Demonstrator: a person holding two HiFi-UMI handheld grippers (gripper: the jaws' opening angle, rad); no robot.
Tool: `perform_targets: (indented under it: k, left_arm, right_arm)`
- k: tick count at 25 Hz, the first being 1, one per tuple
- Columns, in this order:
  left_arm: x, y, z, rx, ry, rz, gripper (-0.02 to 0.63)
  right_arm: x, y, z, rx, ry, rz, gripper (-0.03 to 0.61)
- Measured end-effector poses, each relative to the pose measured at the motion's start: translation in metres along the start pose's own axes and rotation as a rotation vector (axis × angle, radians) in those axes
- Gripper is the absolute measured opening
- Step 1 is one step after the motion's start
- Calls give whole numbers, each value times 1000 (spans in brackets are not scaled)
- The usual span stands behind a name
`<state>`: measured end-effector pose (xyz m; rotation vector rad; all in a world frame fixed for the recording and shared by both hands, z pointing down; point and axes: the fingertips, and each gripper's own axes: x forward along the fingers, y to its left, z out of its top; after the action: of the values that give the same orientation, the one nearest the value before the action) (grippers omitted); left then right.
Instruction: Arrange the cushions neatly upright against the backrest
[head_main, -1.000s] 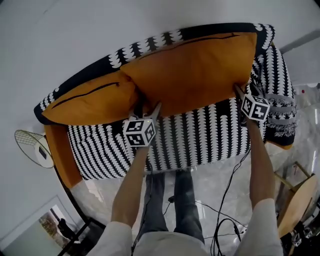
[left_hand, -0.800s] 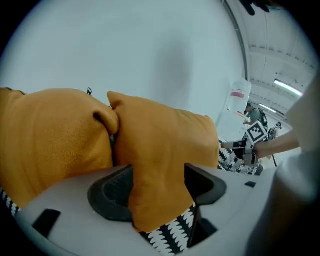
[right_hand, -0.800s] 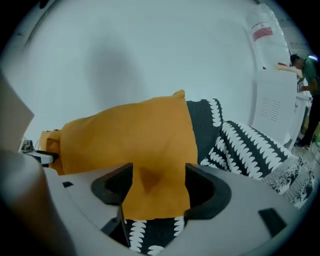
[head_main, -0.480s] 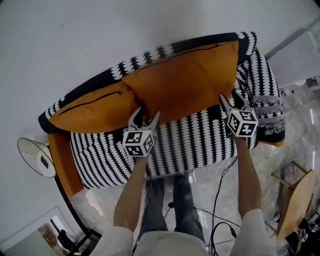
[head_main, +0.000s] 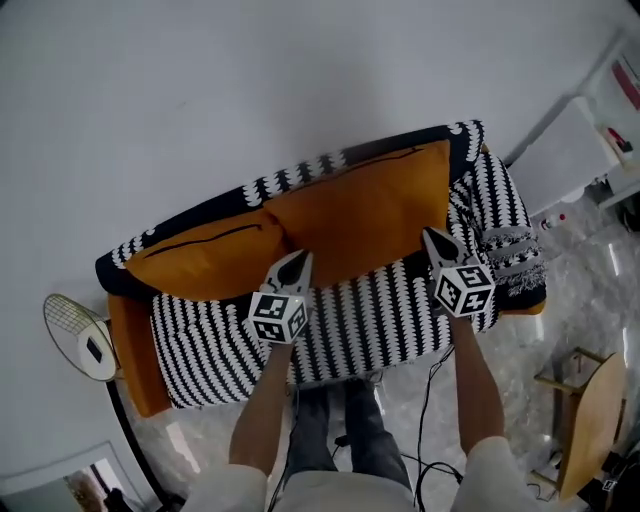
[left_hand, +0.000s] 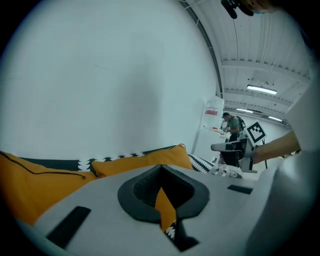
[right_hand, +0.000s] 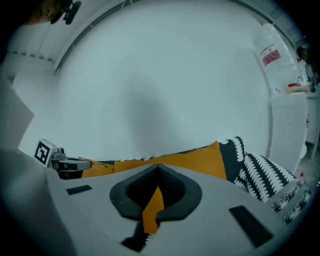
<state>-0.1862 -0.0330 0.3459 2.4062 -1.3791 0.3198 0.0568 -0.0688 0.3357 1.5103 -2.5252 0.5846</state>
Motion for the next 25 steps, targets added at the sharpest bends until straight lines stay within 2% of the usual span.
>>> perform_targets:
  k: [5, 9, 13, 15, 20, 25]
  left_arm:
    - [-38, -40, 25, 48, -33, -60, 29]
    - [-71, -81, 40, 119, -34, -136, 29]
    - [-111, -112, 54, 137, -40, -166, 29]
    - [-130, -122, 64, 147, -61, -170, 29]
    - [-168, -144, 65, 261, -76, -138, 29]
    - [-185, -151, 57, 202, -97, -101, 29]
  right_arm:
    - [-39, 48, 15, -75, -11, 13, 28]
    - [-75, 86, 24, -80, -26, -3, 28]
    - [-118, 130, 30, -94, -23, -2, 28]
    - [-135, 150, 36, -110, -30, 7, 28]
    - [-171, 179, 35, -187, -17, 38, 28]
    - [-189, 179, 32, -235, -2, 58, 28]
